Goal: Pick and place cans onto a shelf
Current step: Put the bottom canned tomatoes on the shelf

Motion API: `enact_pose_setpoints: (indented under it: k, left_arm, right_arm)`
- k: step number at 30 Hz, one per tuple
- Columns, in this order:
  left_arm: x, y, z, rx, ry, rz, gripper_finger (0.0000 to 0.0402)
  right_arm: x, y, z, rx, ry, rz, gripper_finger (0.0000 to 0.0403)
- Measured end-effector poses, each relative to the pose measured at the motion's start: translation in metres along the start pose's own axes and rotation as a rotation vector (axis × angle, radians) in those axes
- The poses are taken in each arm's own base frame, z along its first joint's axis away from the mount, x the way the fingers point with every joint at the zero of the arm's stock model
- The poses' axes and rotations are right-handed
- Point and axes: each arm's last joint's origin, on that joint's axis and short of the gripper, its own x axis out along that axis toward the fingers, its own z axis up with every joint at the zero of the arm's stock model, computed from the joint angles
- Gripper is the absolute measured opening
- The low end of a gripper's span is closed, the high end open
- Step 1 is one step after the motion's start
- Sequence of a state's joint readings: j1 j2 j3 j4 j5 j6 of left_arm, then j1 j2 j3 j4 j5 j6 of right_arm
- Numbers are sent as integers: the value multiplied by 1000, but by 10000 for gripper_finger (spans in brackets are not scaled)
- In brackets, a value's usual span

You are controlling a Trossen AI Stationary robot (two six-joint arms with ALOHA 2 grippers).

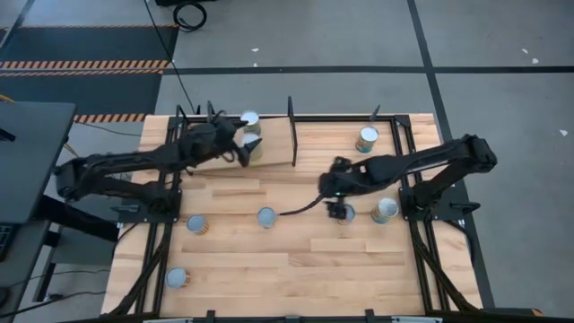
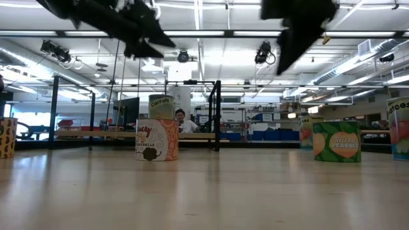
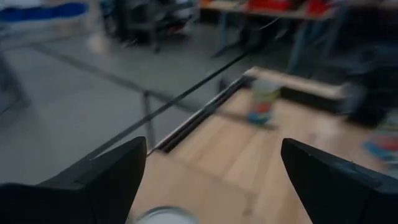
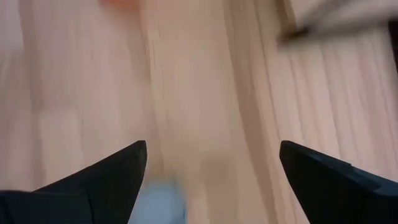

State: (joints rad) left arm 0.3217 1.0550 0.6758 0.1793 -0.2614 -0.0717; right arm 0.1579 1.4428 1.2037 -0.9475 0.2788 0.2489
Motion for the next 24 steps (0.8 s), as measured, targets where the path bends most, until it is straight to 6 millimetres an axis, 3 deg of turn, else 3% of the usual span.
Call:
enact_pose_setpoints:
  k: [6, 11, 18, 24]
  left_arm:
    - [-50, -16, 15, 18, -43, -246, 378]
    - [-74, -25, 16, 26, -38, -374, 378]
    - [-87, -29, 16, 40, -32, -432, 378]
    - [-88, -32, 14, 36, -12, -445, 378]
  right_arm:
    - [-47, 1, -48, 132, 207, -10, 375]
    - [-67, 9, -79, 243, 229, 58, 375]
    - [-53, -3, -115, 562, 354, -39, 376]
    - [-27, -11, -126, 771, 395, -132, 376]
